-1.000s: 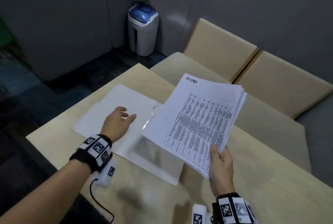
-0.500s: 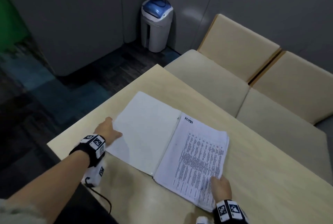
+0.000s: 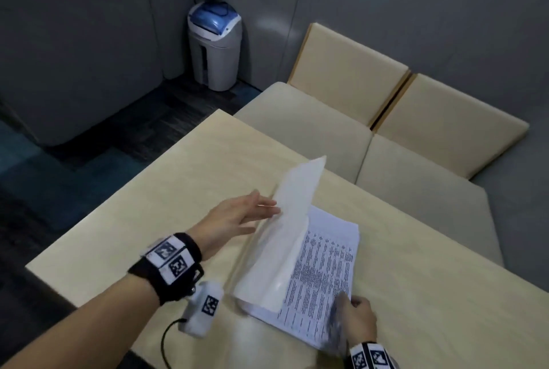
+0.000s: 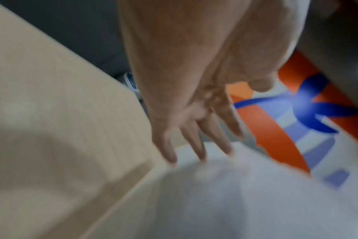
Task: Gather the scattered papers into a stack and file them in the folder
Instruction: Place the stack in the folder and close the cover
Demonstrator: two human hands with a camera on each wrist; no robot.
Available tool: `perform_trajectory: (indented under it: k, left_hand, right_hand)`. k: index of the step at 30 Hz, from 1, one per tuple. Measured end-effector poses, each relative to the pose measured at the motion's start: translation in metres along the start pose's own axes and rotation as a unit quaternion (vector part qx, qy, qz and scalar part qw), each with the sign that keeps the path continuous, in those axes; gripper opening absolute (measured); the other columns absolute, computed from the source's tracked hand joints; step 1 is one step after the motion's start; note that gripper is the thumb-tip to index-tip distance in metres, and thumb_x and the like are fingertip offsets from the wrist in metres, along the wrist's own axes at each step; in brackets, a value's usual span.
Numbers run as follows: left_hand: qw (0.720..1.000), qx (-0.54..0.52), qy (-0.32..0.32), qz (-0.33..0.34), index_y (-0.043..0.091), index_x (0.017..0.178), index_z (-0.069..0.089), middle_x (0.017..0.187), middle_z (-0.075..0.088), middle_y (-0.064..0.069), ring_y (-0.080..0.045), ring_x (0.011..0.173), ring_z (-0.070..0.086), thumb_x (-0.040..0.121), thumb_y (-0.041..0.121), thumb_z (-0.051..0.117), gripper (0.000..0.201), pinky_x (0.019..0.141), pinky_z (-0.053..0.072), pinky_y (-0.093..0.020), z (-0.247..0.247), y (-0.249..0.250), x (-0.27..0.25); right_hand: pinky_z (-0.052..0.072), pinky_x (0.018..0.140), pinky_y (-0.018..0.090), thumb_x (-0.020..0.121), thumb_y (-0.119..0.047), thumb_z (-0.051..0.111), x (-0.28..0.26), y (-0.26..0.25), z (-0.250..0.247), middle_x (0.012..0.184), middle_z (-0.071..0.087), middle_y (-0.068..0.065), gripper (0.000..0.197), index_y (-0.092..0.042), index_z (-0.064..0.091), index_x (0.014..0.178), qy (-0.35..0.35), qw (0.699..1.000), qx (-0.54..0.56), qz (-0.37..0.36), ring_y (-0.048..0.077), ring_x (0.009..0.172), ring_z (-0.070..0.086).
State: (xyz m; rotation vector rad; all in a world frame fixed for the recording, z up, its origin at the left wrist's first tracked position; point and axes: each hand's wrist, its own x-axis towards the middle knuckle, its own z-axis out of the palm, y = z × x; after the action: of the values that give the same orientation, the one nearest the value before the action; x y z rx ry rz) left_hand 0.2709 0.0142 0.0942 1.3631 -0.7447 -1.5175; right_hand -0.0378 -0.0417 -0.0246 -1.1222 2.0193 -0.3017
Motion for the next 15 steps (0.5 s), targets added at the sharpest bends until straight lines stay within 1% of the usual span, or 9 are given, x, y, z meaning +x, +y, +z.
perform_trajectory:
  k: [2,4,5,7,8,9,11,13,15]
  left_hand:
    - [0.991,0.053,0.121,0.008,0.024,0.134,0.058,0.140,0.061,-0.004,-0.015,0.124,0.059,0.096,0.045,0.053,0.044,0.098,0.048,-0.031,0.028,-0.035,0.021]
    - [0.974,0.177,0.133,-0.039,0.030,0.151,0.038,0.159,0.037,-0.003,-0.020,0.143,0.040,0.097,0.053,0.046,0.059,0.116,0.035,-0.042,0.048,-0.075,0.041]
    - [0.943,0.307,0.110,-0.062,0.033,0.155,0.025,0.166,0.021,-0.002,-0.021,0.151,0.023,0.099,0.055,0.038,0.062,0.121,0.025,-0.044,0.056,-0.094,0.047]
    - [0.827,0.548,0.099,-0.075,0.041,0.156,0.010,0.168,-0.001,-0.007,-0.025,0.155,0.003,0.101,0.051,0.031,0.060,0.119,0.020,-0.045,0.073,-0.130,0.053]
    - [0.784,0.608,0.111,-0.066,0.044,0.155,0.010,0.167,-0.001,-0.012,-0.029,0.154,0.005,0.101,0.047,0.034,0.059,0.115,0.025,-0.045,0.082,-0.136,0.053]
    - [0.765,0.628,0.133,-0.057,0.045,0.154,0.012,0.165,0.005,-0.016,-0.032,0.150,0.014,0.100,0.045,0.039,0.061,0.110,0.031,-0.044,0.092,-0.137,0.052]
    - [0.784,0.595,0.171,-0.050,0.037,0.156,0.013,0.154,0.023,-0.016,-0.032,0.137,0.033,0.095,0.036,0.056,0.075,0.102,0.040,-0.039,0.100,-0.136,0.053]
    - [0.888,0.408,0.201,-0.068,0.018,0.156,0.014,0.144,0.038,-0.013,-0.031,0.125,0.049,0.084,0.018,0.070,0.092,0.099,0.044,-0.035,0.094,-0.130,0.057]
    - [0.955,0.190,0.210,-0.090,0.007,0.146,0.033,0.131,0.058,-0.012,-0.030,0.108,0.062,0.075,0.007,0.072,0.081,0.090,0.050,-0.034,0.084,-0.126,0.052]
  right_hand:
    - [0.047,0.091,0.035,0.097,-0.039,0.057,0.002,0.005,-0.004,0.120,0.067,0.028,0.041,-0.003,0.070,0.112,-0.013,1.000,0.028,0.000,0.033,0.096,0.062]
    - [0.052,0.095,0.038,0.095,-0.058,0.046,0.008,0.012,-0.005,0.109,0.075,0.023,0.063,-0.003,0.077,0.101,-0.056,0.996,0.074,0.015,0.030,0.093,0.068]
    - [0.054,0.097,0.044,0.092,-0.067,0.041,0.013,0.016,-0.006,0.104,0.078,0.019,0.074,-0.003,0.079,0.097,-0.081,0.989,0.115,0.036,0.030,0.094,0.072]
    - [0.054,0.098,0.051,0.089,-0.075,0.034,0.016,0.022,-0.014,0.102,0.080,0.015,0.083,-0.007,0.080,0.098,-0.132,0.969,0.192,0.077,0.032,0.098,0.075]
    - [0.054,0.099,0.053,0.089,-0.077,0.033,0.014,0.020,-0.018,0.101,0.081,0.014,0.083,-0.009,0.080,0.099,-0.162,0.959,0.211,0.093,0.033,0.099,0.075]
    - [0.053,0.100,0.053,0.091,-0.075,0.035,0.011,0.017,-0.023,0.100,0.081,0.013,0.080,-0.010,0.080,0.099,-0.182,0.955,0.212,0.096,0.033,0.099,0.075]
    - [0.052,0.100,0.052,0.096,-0.061,0.046,0.011,0.016,-0.030,0.101,0.081,0.012,0.061,-0.009,0.077,0.102,-0.208,0.957,0.187,0.079,0.033,0.099,0.074]
    - [0.050,0.102,0.052,0.098,-0.036,0.058,0.014,0.019,-0.032,0.111,0.077,0.013,0.038,-0.005,0.070,0.116,-0.217,0.958,0.179,0.054,0.033,0.105,0.070]
    - [0.046,0.107,0.051,0.097,-0.016,0.061,0.022,0.022,-0.029,0.121,0.070,0.013,0.030,-0.004,0.061,0.124,-0.210,0.962,0.172,0.024,0.034,0.113,0.065]
